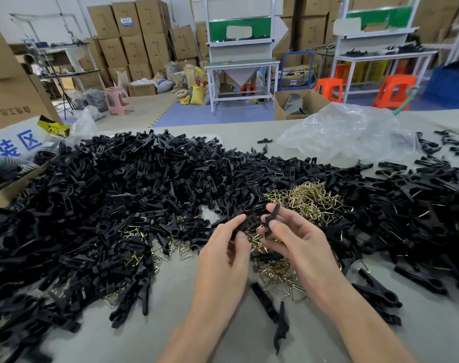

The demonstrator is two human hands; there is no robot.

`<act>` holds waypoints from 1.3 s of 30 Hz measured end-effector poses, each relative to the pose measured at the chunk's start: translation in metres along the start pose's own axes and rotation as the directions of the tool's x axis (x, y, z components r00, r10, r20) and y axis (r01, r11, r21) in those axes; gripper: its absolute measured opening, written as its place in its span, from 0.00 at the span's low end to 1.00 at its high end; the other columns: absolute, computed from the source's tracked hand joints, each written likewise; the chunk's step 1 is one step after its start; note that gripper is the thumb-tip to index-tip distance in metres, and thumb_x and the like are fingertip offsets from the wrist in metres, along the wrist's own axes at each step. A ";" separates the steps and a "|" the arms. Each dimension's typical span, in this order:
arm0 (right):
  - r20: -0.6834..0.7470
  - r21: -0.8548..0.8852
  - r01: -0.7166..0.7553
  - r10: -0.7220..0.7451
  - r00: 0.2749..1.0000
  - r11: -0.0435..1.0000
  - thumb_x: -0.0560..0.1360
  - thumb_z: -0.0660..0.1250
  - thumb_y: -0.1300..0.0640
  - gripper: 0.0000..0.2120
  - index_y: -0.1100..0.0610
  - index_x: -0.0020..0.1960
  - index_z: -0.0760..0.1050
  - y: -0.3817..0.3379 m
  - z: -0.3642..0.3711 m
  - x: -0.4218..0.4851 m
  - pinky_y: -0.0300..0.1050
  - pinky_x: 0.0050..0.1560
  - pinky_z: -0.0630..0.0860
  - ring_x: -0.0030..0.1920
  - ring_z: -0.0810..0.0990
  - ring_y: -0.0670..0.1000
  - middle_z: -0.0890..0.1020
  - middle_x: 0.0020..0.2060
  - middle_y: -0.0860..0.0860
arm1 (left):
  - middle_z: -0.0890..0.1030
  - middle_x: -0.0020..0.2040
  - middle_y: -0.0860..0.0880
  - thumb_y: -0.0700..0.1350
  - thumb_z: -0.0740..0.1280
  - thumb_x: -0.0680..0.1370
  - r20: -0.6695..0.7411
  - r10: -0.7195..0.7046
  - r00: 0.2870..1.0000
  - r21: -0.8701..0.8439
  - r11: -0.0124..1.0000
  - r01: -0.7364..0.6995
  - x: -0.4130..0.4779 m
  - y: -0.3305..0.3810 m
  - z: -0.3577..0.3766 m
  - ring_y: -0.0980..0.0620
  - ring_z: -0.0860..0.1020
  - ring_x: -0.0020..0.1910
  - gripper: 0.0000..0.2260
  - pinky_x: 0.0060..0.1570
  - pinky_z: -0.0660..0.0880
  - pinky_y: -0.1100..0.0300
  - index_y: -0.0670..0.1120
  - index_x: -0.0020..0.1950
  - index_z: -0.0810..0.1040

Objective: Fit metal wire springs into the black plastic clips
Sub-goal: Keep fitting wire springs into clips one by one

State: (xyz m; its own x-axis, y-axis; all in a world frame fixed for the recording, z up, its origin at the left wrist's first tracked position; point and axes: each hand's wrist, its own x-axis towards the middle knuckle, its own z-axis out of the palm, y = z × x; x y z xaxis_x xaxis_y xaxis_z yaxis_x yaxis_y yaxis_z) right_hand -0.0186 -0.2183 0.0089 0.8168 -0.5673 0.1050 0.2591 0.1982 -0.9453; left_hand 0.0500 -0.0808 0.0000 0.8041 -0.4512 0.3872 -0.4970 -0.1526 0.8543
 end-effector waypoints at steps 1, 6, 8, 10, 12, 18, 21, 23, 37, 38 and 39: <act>-0.002 -0.027 0.022 -0.022 1.000 0.999 0.80 0.68 0.62 0.15 0.43 0.57 0.85 -0.001 0.000 -0.001 0.42 0.52 0.83 0.53 0.86 0.51 0.86 0.53 0.51 | 0.80 0.42 0.61 0.48 0.63 0.82 0.005 0.002 1.000 0.017 1.000 -0.002 0.000 0.000 -0.001 0.63 0.73 0.32 0.14 0.36 0.69 0.71 0.59 0.66 0.77; 0.110 -0.246 0.109 -0.085 0.990 0.963 0.79 0.69 0.63 0.19 0.40 0.59 0.83 -0.006 0.003 -0.007 0.32 0.56 0.77 0.56 0.83 0.42 0.86 0.53 0.42 | 0.79 0.39 0.61 0.46 0.64 0.81 0.093 0.048 0.994 0.073 0.996 -0.055 -0.002 0.006 -0.004 0.61 0.75 0.32 0.14 0.33 0.68 0.72 0.61 0.65 0.74; 0.139 -0.282 0.119 -0.082 0.987 0.952 0.79 0.68 0.65 0.18 0.43 0.60 0.82 -0.005 0.006 -0.008 0.29 0.54 0.75 0.55 0.83 0.40 0.86 0.52 0.41 | 0.81 0.42 0.60 0.46 0.65 0.82 0.083 0.035 0.996 -0.022 0.999 -0.033 -0.001 0.007 -0.003 0.58 0.76 0.33 0.11 0.33 0.72 0.68 0.62 0.60 0.73; 0.135 -0.296 0.120 -0.083 0.987 0.948 0.80 0.68 0.65 0.18 0.44 0.61 0.81 -0.006 0.006 -0.007 0.30 0.53 0.76 0.54 0.84 0.40 0.86 0.52 0.41 | 0.83 0.45 0.58 0.47 0.66 0.82 0.083 -0.017 0.996 -0.132 0.991 0.028 0.000 0.010 -0.004 0.57 0.80 0.40 0.11 0.39 0.76 0.65 0.64 0.57 0.75; 0.128 -0.292 0.112 -0.077 0.989 0.950 0.80 0.68 0.64 0.18 0.42 0.60 0.82 -0.007 0.004 -0.007 0.32 0.54 0.77 0.54 0.84 0.41 0.87 0.52 0.42 | 0.84 0.46 0.56 0.45 0.66 0.82 0.094 -0.051 0.994 -0.213 0.975 0.071 0.002 0.012 -0.006 0.58 0.82 0.46 0.12 0.45 0.76 0.68 0.64 0.57 0.78; 0.087 -0.115 0.024 -0.014 0.996 0.993 0.78 0.70 0.59 0.16 0.41 0.60 0.83 -0.005 0.000 -0.003 0.36 0.55 0.79 0.58 0.84 0.46 0.87 0.55 0.47 | 0.84 0.39 0.50 0.50 0.68 0.78 0.091 -0.130 0.987 -0.357 0.921 0.154 0.008 0.010 -0.010 0.55 0.81 0.40 0.06 0.44 0.78 0.63 0.55 0.52 0.84; 0.106 -0.034 -0.028 0.032 0.994 0.999 0.74 0.71 0.53 0.15 0.43 0.60 0.83 -0.005 -0.001 -0.003 0.40 0.55 0.81 0.58 0.85 0.50 0.87 0.55 0.50 | 0.84 0.42 0.50 0.53 0.67 0.76 0.143 -0.133 0.981 -0.382 0.907 0.178 0.009 0.010 -0.009 0.55 0.80 0.42 0.09 0.41 0.80 0.60 0.53 0.51 0.85; 0.141 -0.032 -0.053 0.057 0.988 0.998 0.73 0.72 0.52 0.16 0.45 0.60 0.83 -0.004 0.000 -0.003 0.42 0.55 0.81 0.57 0.85 0.52 0.86 0.56 0.52 | 0.85 0.45 0.48 0.52 0.66 0.76 0.172 -0.156 0.973 -0.434 0.874 0.217 0.009 0.011 -0.008 0.53 0.81 0.43 0.10 0.39 0.81 0.59 0.50 0.52 0.85; 0.223 -0.119 -0.083 0.108 0.969 0.989 0.73 0.73 0.52 0.16 0.44 0.61 0.83 -0.004 0.003 -0.006 0.40 0.52 0.82 0.53 0.86 0.53 0.87 0.54 0.53 | 0.85 0.43 0.49 0.55 0.65 0.77 0.124 -0.145 0.982 -0.384 0.905 0.183 0.013 0.001 -0.010 0.53 0.81 0.39 0.11 0.46 0.82 0.49 0.56 0.55 0.84; 0.221 -0.122 -0.083 0.108 0.969 0.989 0.73 0.73 0.52 0.16 0.45 0.61 0.83 -0.005 0.003 -0.007 0.40 0.52 0.82 0.53 0.86 0.52 0.87 0.54 0.52 | 0.85 0.44 0.49 0.56 0.65 0.77 0.127 -0.143 0.982 -0.379 0.907 0.181 0.013 0.001 -0.010 0.53 0.81 0.39 0.11 0.46 0.82 0.49 0.57 0.55 0.84; 0.219 -0.126 -0.081 0.108 0.970 0.989 0.74 0.72 0.52 0.16 0.45 0.61 0.83 -0.005 0.003 -0.007 0.40 0.52 0.82 0.52 0.86 0.51 0.87 0.54 0.52 | 0.85 0.44 0.49 0.56 0.65 0.77 0.129 -0.140 0.982 -0.377 0.909 0.180 0.013 0.001 -0.009 0.53 0.81 0.39 0.11 0.46 0.82 0.49 0.58 0.55 0.84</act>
State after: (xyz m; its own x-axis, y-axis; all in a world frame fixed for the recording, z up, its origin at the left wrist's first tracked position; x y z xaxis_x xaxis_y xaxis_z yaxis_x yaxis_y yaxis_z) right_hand -0.0236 -0.2129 0.0139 0.9329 -0.3537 0.0678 0.1249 0.1412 -0.9821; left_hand 0.0627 -0.0784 0.0088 0.8170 -0.5350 0.2152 -0.1841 0.1117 0.9765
